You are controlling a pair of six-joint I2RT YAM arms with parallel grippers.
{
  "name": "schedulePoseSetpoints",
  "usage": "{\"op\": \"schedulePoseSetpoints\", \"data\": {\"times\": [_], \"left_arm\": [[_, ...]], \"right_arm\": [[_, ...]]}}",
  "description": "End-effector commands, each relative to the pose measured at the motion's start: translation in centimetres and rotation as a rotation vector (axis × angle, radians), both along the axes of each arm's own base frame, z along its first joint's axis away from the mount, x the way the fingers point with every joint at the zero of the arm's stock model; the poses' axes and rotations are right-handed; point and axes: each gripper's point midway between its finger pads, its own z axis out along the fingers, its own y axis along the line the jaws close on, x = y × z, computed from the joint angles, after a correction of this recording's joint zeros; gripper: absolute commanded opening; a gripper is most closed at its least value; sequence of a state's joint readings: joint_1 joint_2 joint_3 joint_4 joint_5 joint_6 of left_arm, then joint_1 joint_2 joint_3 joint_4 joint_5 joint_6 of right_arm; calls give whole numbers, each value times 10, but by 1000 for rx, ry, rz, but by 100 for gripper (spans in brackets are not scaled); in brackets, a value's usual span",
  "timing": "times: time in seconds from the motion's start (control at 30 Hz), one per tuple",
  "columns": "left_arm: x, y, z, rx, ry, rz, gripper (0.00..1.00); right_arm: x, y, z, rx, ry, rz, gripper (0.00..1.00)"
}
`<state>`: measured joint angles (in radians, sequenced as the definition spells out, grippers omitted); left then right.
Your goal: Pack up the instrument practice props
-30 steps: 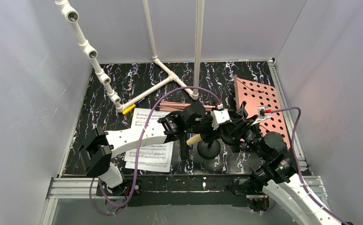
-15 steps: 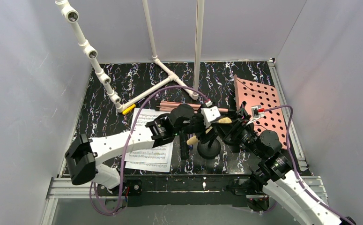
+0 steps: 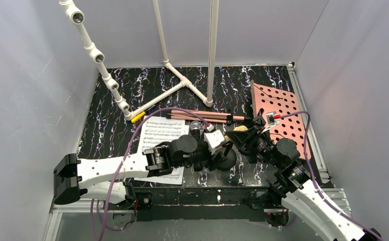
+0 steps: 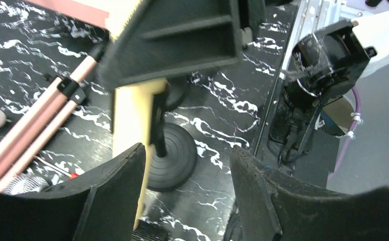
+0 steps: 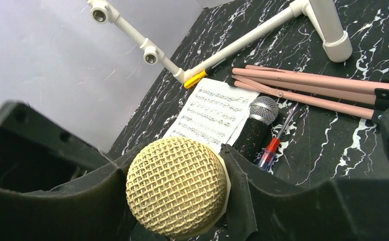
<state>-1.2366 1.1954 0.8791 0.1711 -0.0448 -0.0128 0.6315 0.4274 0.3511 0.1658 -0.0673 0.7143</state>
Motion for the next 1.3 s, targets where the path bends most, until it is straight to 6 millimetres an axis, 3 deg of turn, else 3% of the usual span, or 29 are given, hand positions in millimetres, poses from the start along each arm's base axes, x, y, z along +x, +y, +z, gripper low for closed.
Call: {"op": "schedulePoseSetpoints", "data": {"times": [0.0,0.2,0.57,0.8,1.13,1.27], "left_arm": [[-4,-3,-23,-13,18,130,60],[2,-26,-41,-81,25,184,57],[33,-55,-61,-197,-83,297,56],[53,-48,-73,-225,-182,408,55],[77,-45,-71,-277,-281,553,48],[75,-41,-75,-290,-253,553,49]], "right_arm": [[-1,4,14,31,-40,21,56],[-1,4,16,28,-37,22,51],[-4,1,21,33,-45,16,50],[-6,1,21,36,-41,19,50],[-7,1,23,49,-34,23,46],[-7,0,23,52,-34,17,46]]}}
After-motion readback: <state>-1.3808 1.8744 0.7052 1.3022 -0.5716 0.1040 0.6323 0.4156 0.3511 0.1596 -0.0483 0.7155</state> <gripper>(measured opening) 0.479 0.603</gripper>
